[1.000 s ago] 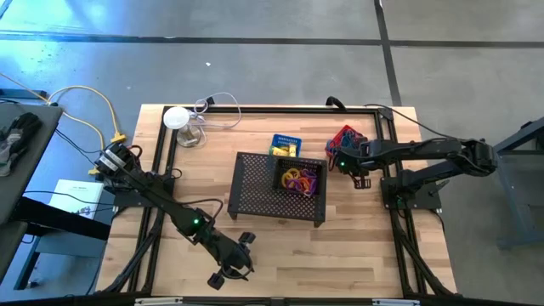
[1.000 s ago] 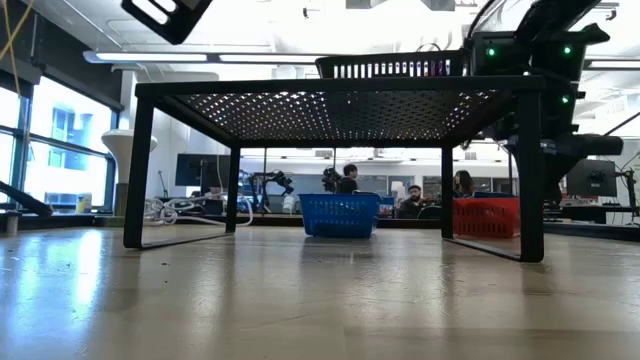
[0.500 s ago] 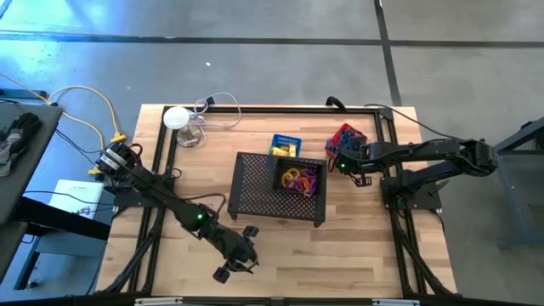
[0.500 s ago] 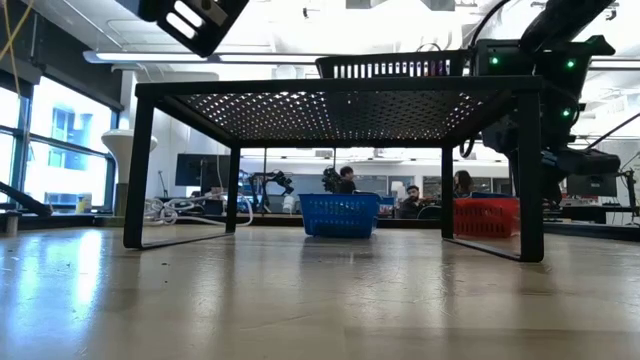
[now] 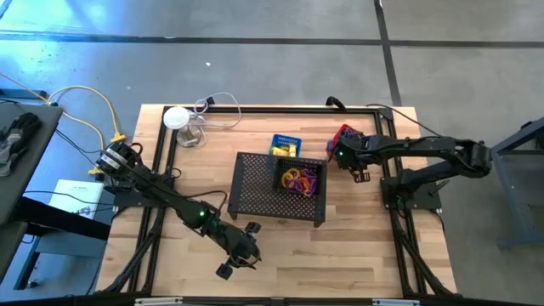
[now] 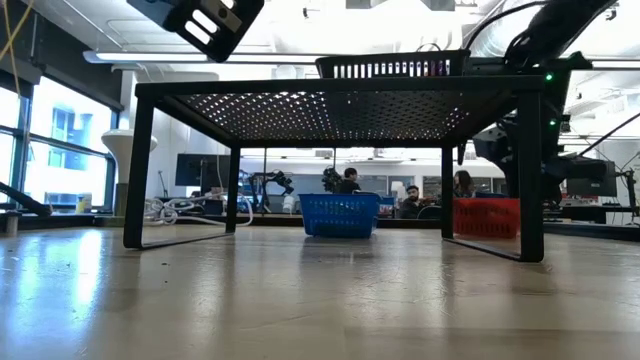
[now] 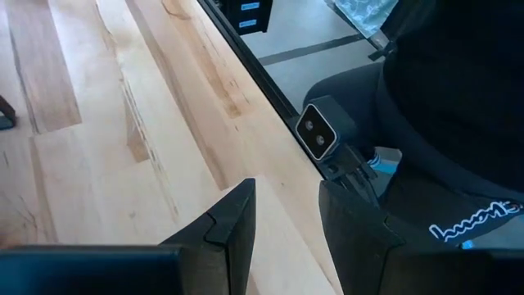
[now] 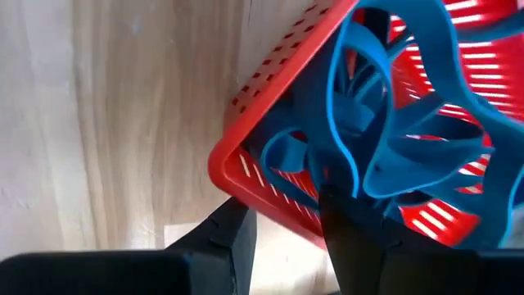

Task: Pick & Place Office Desk Supplies
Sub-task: Put the red bin on the shelf

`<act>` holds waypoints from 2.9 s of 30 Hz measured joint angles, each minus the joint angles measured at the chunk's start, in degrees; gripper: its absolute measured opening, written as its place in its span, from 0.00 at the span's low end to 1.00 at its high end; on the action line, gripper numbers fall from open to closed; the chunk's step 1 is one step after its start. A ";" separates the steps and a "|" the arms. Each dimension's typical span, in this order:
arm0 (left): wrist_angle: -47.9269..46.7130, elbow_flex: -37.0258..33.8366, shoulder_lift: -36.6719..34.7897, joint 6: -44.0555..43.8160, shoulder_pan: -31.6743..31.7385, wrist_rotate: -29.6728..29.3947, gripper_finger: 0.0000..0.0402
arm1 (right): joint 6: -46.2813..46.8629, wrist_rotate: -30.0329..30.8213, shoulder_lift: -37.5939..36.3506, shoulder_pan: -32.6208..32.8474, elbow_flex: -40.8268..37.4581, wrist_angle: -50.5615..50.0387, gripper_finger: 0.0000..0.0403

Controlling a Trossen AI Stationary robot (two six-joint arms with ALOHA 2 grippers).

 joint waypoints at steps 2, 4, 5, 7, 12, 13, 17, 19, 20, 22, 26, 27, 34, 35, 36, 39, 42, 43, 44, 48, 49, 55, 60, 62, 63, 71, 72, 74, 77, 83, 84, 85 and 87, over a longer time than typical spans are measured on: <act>-0.01 0.00 0.00 -0.02 -0.02 0.09 0.33 | -0.60 -0.84 0.79 -0.59 0.00 0.64 0.30; -0.03 0.00 0.00 -0.02 -0.02 0.12 0.33 | -1.14 -0.82 1.34 -0.76 0.00 0.88 0.28; -0.03 0.00 0.00 0.05 -0.02 0.12 0.33 | -1.17 -0.84 1.44 -0.73 0.00 0.95 0.26; -0.11 0.00 0.00 0.74 -0.02 0.10 0.33 | -1.19 -0.76 1.69 -0.73 0.00 1.28 0.22; -0.20 0.00 0.00 1.29 -0.02 0.09 0.33 | -1.10 -0.67 1.72 -0.80 0.00 1.12 0.07; -0.18 0.00 0.00 1.29 -0.02 0.08 0.33 | -1.10 -0.69 1.72 -0.78 0.00 1.08 0.04; -0.18 0.00 0.00 1.29 -0.02 0.07 0.33 | 1.96 -0.66 1.72 0.06 0.01 0.28 0.01; -0.16 0.00 0.00 1.27 -0.02 0.06 0.33 | 5.05 -0.65 1.72 1.33 0.07 -1.41 0.01; -0.11 0.00 0.00 1.25 -0.02 0.05 0.33 | 7.27 -0.63 1.70 2.22 0.06 -2.44 0.01; -0.03 0.00 0.00 1.25 -0.02 0.01 0.33 | 11.92 -0.61 1.70 4.51 0.07 -4.41 0.01; 0.24 0.00 0.00 1.17 -0.02 -0.01 0.33 | 20.52 -0.90 1.67 10.72 0.39 -9.25 0.01; 0.42 0.00 0.00 1.15 -0.02 -0.04 0.33 | 22.16 -1.24 1.67 12.45 0.68 -10.45 0.01; 1.95 0.00 0.02 -0.11 -0.10 -0.04 0.33 | 28.83 -0.95 1.67 25.15 6.08 -14.62 0.01; 2.14 0.00 0.02 -0.77 -0.18 -0.04 0.33 | 30.41 -0.94 1.67 26.08 7.27 -15.75 0.01; 2.38 0.00 0.02 -1.48 -0.20 -0.06 0.33 | 31.95 -0.93 1.67 26.94 8.42 -16.88 0.01; 3.18 0.00 0.02 -3.02 -0.48 0.37 0.33 | 36.72 -0.93 1.67 29.49 11.84 -20.74 0.01; 3.21 0.00 0.02 -4.05 -0.83 0.27 0.33 | 41.54 -3.16 1.67 32.16 14.94 -23.23 0.01; 3.31 0.00 0.02 -4.33 -0.98 -0.28 0.33 | 43.45 -4.18 1.84 33.21 15.98 -23.35 0.01; 3.48 0.00 0.02 -4.37 -1.04 -0.85 0.33 | 45.60 -4.99 2.07 34.38 17.04 -23.52 0.01; 3.41 0.00 0.02 -4.52 -1.71 -3.61 0.33 | 55.17 -7.26 2.87 39.53 21.81 -26.44 0.01; 3.48 0.00 0.02 -4.63 -1.75 -3.95 0.33 | 56.89 -7.67 3.64 40.67 23.23 -27.56 0.01; 3.44 0.00 0.02 -5.62 -2.30 -4.44 0.33 | 64.88 -9.69 10.21 48.68 33.10 -34.65 0.01; 3.38 0.00 0.02 -6.27 -3.32 -4.63 0.33 | 68.54 -10.79 17.03 53.27 42.89 -39.59 0.01; 3.44 0.00 0.02 -6.53 -3.73 -4.63 0.33 | 70.31 -11.56 19.62 54.82 46.87 -41.97 0.01; 3.45 0.00 0.02 -6.70 -3.98 -4.63 0.33 | 70.79 -11.80 20.90 55.35 49.07 -42.55 0.01; 3.38 0.00 0.02 -8.46 -6.21 -5.83 0.33 | 72.27 -16.29 28.37 58.54 63.95 -44.75 0.01; 3.45 0.00 0.02 -8.54 -6.48 -5.89 0.33 | 72.40 -16.52 29.19 58.84 65.65 -44.74 0.01; 3.39 0.00 0.02 -8.61 -6.96 -5.89 0.33 | 72.35 -16.94 30.77 59.41 68.84 -44.61 0.01; 3.42 0.00 0.02 -8.61 -7.57 -5.89 0.33 | 72.02 -17.02 33.41 60.10 73.74 -44.63 0.01; 2.91 0.00 0.02 -8.61 -8.46 -5.89 0.33 | 67.10 -18.49 38.78 60.53 83.49 -44.61 0.01; 2.58 0.00 0.02 -8.61 -8.52 -5.89 0.33 | 66.61 -18.50 39.41 60.53 84.84 -44.63 0.01; 2.28 0.00 0.02 -8.61 -8.52 -5.89 0.33 | 66.33 -18.50 39.96 60.53 86.14 -44.63 0.01; 1.58 0.00 0.02 -8.61 -8.72 -5.89 0.33 | 65.75 -18.52 41.15 60.29 88.38 -44.65 0.01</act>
